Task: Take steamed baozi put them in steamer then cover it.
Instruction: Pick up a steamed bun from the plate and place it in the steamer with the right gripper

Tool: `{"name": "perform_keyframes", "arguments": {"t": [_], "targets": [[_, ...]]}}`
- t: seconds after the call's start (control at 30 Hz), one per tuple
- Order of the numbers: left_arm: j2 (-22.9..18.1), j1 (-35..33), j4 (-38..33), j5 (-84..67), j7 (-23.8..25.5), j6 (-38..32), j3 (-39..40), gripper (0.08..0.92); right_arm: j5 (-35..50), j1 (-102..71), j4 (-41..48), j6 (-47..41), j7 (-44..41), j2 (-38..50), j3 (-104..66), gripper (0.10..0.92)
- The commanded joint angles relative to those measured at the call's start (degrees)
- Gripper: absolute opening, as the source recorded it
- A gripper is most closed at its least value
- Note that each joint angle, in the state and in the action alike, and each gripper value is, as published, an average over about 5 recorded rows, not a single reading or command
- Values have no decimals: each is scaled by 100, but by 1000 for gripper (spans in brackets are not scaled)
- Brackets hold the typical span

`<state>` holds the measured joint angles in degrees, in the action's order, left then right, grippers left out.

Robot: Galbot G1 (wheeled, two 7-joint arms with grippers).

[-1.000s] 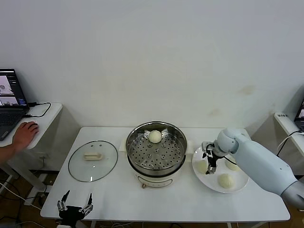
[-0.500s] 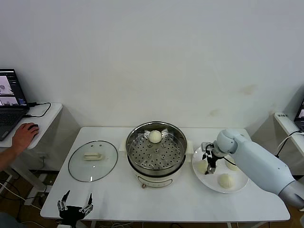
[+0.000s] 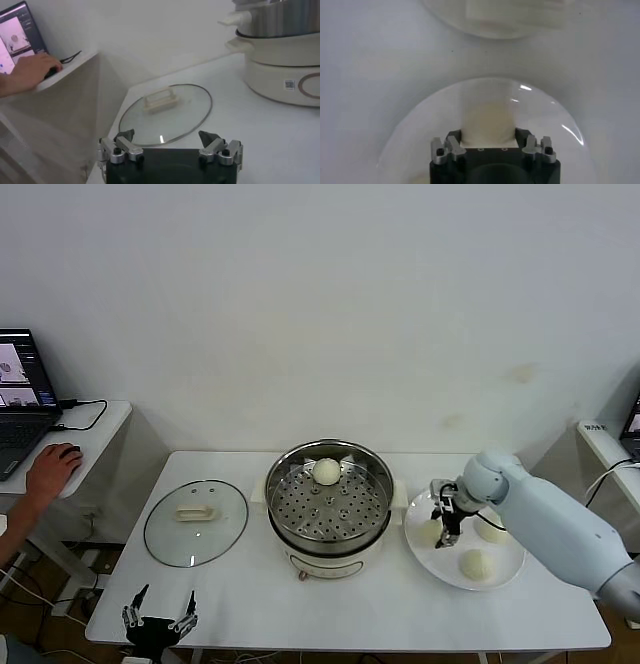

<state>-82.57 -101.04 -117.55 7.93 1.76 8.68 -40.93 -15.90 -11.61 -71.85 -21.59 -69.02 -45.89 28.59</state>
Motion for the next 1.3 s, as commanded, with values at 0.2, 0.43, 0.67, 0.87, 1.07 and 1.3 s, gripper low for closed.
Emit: {"name": "perform_keyframes", "arguments": {"t": [0.2,0.43,0.67,0.87,1.07,1.3], "targets": [[33,22,-130,32,-7,-5,36,823,1535,2574,-946,-458,-532,866,1378,652],[19,18,-290,11,-54,-30,-24,823,2853,3966,-1220,-883,-730,566,2431,653],[-62,37,-457,-9,-30,-19,-50,823,3327,4371,-1141,-1234,-698,-348,2800,653],[-187,59,-547,-28,-43,-19,-69,823,3195,4190,-595,-1273,-639,-1254,2980,653],[-253,120,-551,-45,-40,-17,-99,823,3011,3761,-37,-1269,-563,-2179,3023,653],[-257,163,-555,-109,-45,-17,-124,823,2778,3436,695,-1212,-492,-3026,3073,653]]}}
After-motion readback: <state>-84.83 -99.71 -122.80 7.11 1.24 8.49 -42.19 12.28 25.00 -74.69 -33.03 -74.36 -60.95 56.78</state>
